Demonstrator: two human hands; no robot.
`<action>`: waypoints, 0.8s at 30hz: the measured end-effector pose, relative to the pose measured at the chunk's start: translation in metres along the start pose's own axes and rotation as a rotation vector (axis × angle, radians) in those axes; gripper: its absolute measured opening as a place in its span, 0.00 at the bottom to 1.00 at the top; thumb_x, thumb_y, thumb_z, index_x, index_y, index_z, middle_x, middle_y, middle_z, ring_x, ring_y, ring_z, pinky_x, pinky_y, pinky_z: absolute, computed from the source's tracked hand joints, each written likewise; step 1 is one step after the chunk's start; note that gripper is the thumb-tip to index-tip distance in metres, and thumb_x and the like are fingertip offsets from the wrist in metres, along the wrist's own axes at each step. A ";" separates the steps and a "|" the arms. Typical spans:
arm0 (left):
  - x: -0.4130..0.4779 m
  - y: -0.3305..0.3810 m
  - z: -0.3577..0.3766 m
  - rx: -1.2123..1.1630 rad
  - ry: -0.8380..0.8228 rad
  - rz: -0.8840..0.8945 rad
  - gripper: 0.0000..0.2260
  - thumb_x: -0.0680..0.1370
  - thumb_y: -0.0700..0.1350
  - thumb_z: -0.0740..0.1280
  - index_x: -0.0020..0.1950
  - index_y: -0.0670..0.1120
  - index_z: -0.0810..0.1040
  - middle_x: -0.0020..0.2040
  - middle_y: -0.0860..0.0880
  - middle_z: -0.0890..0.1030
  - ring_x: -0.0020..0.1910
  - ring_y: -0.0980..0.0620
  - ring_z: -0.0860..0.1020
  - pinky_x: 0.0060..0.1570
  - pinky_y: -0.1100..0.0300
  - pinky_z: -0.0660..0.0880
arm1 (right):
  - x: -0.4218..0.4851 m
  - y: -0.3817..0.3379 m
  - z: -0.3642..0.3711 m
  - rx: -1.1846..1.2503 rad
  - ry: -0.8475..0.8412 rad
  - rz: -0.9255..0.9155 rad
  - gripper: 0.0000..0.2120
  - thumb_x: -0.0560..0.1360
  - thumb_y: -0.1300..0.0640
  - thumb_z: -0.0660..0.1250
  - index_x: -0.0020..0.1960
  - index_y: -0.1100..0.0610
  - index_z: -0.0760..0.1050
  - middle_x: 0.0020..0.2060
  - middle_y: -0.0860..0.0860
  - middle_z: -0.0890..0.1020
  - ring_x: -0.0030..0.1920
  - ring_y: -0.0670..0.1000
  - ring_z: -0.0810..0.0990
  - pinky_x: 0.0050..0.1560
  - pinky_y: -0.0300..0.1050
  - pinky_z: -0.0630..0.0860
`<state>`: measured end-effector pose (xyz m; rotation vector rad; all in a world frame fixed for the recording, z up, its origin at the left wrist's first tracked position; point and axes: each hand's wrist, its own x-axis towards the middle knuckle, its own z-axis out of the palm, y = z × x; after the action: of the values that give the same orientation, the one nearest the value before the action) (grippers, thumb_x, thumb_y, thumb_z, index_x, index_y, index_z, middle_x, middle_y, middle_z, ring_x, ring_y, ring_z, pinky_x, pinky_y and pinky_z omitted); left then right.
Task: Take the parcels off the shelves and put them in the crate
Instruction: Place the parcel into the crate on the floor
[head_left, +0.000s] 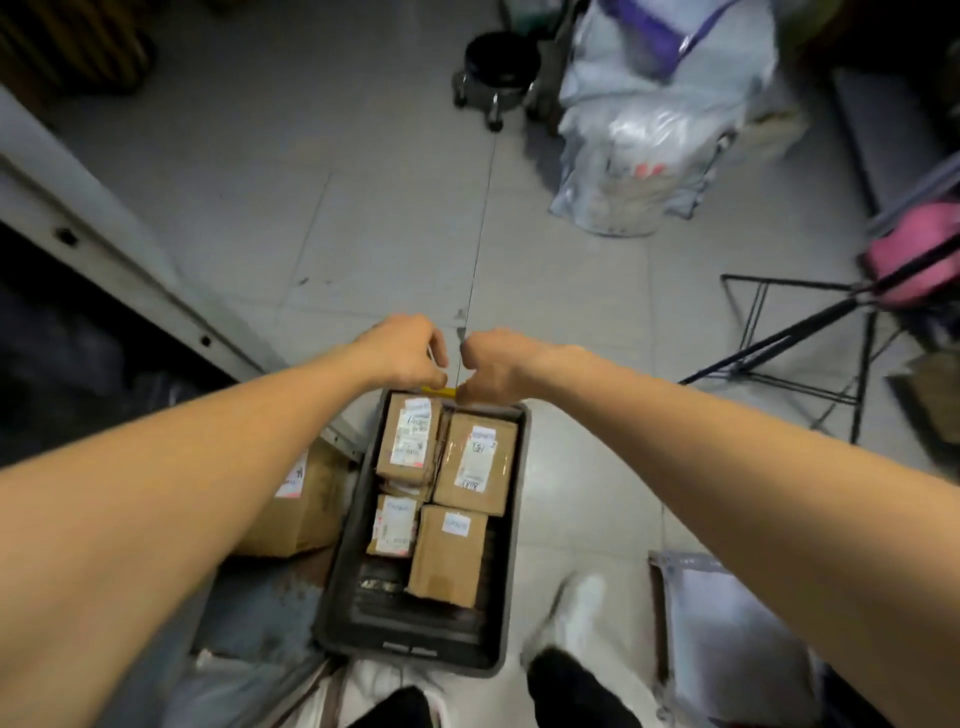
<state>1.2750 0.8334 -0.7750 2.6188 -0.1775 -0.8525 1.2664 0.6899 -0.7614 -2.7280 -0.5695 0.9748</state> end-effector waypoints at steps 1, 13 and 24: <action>-0.016 0.015 -0.015 0.033 0.007 0.025 0.08 0.70 0.44 0.74 0.48 0.49 0.81 0.46 0.49 0.81 0.46 0.50 0.79 0.47 0.58 0.75 | -0.020 -0.006 -0.013 -0.023 0.007 -0.017 0.14 0.75 0.48 0.66 0.54 0.57 0.73 0.42 0.50 0.74 0.46 0.54 0.73 0.38 0.43 0.67; -0.239 0.108 -0.090 0.038 0.264 -0.147 0.13 0.70 0.47 0.75 0.53 0.47 0.82 0.48 0.48 0.82 0.48 0.48 0.80 0.52 0.51 0.78 | -0.216 -0.070 -0.121 -0.251 0.197 -0.176 0.25 0.75 0.46 0.67 0.66 0.59 0.70 0.58 0.58 0.77 0.53 0.59 0.77 0.47 0.48 0.74; -0.490 0.082 -0.047 -0.081 0.581 -0.461 0.11 0.68 0.50 0.75 0.49 0.52 0.82 0.51 0.49 0.83 0.50 0.48 0.80 0.53 0.51 0.78 | -0.360 -0.221 -0.113 -0.558 0.284 -0.597 0.22 0.74 0.48 0.69 0.62 0.60 0.75 0.55 0.58 0.80 0.51 0.58 0.78 0.46 0.48 0.75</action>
<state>0.9060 0.8869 -0.4429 2.7393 0.6188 -0.1802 1.0187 0.7358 -0.4033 -2.7447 -1.6666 0.2980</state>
